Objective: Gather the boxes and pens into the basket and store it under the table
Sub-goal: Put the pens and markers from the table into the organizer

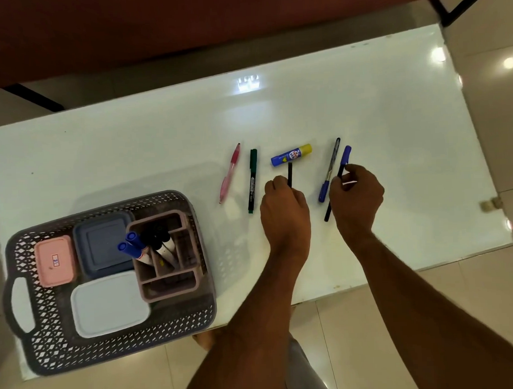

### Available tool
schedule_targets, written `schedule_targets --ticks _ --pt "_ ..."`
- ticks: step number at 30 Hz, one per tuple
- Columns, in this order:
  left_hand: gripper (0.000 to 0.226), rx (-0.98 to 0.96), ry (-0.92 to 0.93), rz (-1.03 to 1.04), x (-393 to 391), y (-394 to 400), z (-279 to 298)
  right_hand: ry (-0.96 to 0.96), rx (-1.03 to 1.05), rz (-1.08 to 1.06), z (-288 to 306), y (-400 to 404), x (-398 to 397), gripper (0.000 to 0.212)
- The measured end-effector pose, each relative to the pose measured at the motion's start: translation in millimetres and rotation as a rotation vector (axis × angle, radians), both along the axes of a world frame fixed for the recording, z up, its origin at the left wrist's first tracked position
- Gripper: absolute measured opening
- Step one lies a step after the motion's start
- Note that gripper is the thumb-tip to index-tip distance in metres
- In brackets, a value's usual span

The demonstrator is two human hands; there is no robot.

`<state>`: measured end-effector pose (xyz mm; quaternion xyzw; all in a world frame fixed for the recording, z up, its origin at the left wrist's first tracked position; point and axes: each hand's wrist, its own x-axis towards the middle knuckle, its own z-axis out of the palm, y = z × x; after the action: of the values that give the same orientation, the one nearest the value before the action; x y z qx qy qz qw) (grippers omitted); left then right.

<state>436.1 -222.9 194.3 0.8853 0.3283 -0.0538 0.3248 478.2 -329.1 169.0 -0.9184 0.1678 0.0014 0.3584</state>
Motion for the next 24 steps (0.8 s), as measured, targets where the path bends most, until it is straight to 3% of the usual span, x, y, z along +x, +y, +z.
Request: schedule_targets --ticks 10,17,24 --pt "0.018 0.105 -0.120 0.163 13 59 1 0.063 -0.015 -0.020 -1 8 25 0.033" --pt "0.015 0.077 -0.241 0.234 3 97 23 -0.050 0.039 0.027 15 42 18 0.027" --pt "0.019 0.001 -0.423 0.317 -38 132 67 -0.181 0.189 0.204 53 115 -19 0.023"
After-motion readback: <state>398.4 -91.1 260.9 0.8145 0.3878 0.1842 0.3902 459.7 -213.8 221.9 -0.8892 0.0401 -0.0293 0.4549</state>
